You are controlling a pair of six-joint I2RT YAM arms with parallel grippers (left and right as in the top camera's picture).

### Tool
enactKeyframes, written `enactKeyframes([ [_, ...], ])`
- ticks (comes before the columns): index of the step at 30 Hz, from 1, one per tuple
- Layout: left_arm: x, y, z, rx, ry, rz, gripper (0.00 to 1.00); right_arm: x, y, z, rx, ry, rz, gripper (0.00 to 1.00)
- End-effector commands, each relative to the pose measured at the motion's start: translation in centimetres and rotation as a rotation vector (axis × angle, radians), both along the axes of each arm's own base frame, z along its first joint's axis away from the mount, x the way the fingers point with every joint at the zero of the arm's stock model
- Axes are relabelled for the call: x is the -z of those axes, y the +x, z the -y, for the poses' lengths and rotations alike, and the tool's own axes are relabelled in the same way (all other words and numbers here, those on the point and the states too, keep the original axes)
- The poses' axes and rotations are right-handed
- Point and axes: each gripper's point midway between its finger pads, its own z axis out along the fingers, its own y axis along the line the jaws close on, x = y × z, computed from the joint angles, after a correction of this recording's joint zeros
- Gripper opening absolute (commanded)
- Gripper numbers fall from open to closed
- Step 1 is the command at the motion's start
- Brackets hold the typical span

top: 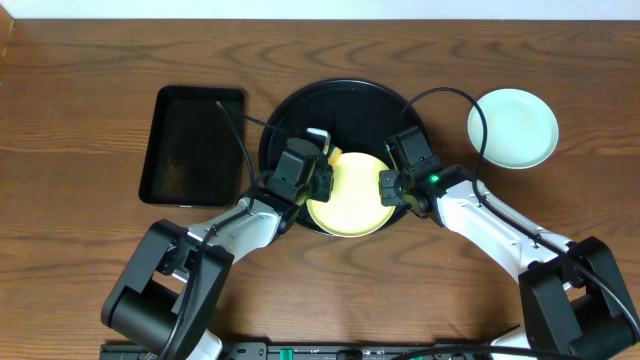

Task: Clean dirty plates on tray and stack at the side
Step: 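Scrub the yellow plate with the sponge while right gripper holds it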

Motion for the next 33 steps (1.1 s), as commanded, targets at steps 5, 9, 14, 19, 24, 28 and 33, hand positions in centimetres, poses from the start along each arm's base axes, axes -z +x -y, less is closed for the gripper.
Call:
enactKeyframes([
  [5,2.1,0.0,-0.6,-0.020,0.046,-0.021,0.08,-0.1,0.1,0.4,0.024,-0.003,0.008,0.01],
  [9,2.7,0.3,-0.4,-0.022,0.040,-0.015,0.08,-0.1,0.1,0.4,0.024,-0.003,0.008,0.01],
  [14,1.9,1.1,0.0,-0.043,-0.002,0.018,0.08,-0.1,0.1,0.4,0.024,-0.003,0.008,0.01],
  [19,1.7,1.8,0.3,-0.059,-0.029,0.048,0.08,-0.1,0.1,0.4,0.024,-0.003,0.008,0.01],
  [24,2.1,3.2,0.1,-0.098,-0.027,0.110,0.08,-0.1,0.1,0.4,0.024,-0.003,0.008,0.01],
  [28,-0.2,4.8,1.0,-0.098,-0.095,0.219,0.08,-0.1,0.1,0.4,0.024,-0.003,0.008,0.01],
  [33,-7.8,7.0,2.1,-0.102,-0.245,0.467,0.08,-0.1,0.1,0.4,0.023,-0.003,0.008,0.01],
])
